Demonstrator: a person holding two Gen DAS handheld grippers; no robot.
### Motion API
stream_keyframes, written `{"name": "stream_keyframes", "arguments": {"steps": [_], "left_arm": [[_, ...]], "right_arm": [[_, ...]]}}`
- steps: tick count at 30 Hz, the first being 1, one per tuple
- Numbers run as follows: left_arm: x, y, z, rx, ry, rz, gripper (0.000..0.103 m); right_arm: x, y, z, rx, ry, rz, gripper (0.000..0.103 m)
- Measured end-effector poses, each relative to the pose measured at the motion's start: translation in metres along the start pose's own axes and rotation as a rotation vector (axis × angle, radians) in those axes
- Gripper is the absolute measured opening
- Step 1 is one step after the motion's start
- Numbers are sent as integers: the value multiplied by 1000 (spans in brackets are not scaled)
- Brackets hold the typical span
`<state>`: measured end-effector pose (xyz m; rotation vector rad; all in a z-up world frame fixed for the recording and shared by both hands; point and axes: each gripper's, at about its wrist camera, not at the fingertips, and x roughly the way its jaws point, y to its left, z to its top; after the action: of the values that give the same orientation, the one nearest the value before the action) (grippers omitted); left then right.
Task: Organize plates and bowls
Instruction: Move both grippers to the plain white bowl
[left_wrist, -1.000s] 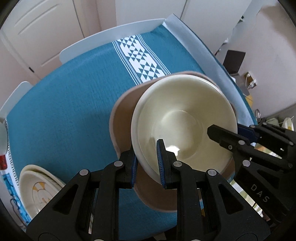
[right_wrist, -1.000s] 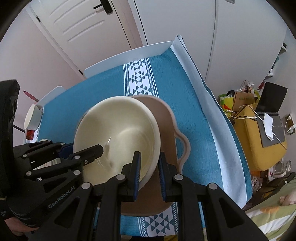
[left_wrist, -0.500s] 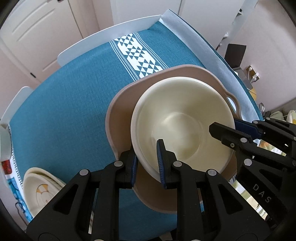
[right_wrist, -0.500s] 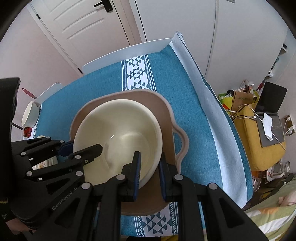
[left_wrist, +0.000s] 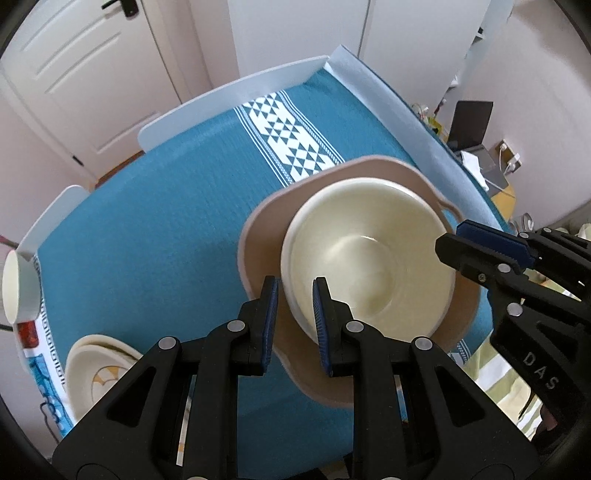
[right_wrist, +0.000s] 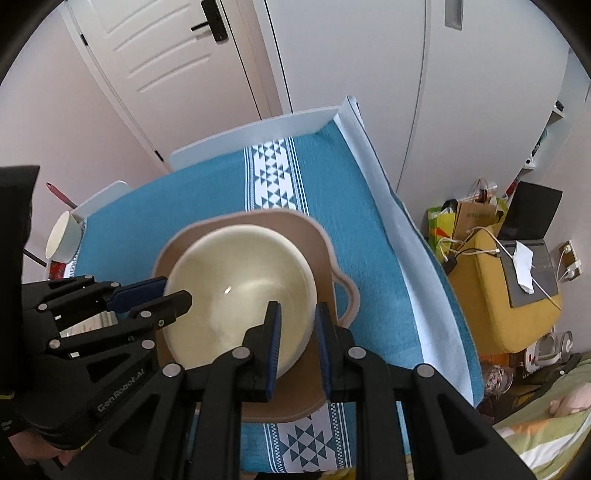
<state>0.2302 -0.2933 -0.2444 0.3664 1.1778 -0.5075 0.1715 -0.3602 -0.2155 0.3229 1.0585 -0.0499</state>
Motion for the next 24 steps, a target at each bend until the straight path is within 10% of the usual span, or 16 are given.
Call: {"name": "stream_keyframes", "arguments": {"steps": [12,14,15,19,24], "left_arm": [[-83,61,0,-175,-187,22,28],[-96,76,-4,-220,-221,58,89],[-104,84,-7,-246,-253,81,98],[-131,115,-19,-346,-330,132,103],[-152,162,-40,-521,-351,209,102]], "right_arm": [[-33,36,37,-78,-103,126,17],[-34,46,44,-97,-117,159,29],[-35,51,48,-108,-128,178,50],[-40,69,66,-163,-164,238,96],[-36,101,89,-274,-166,341,102]]}}
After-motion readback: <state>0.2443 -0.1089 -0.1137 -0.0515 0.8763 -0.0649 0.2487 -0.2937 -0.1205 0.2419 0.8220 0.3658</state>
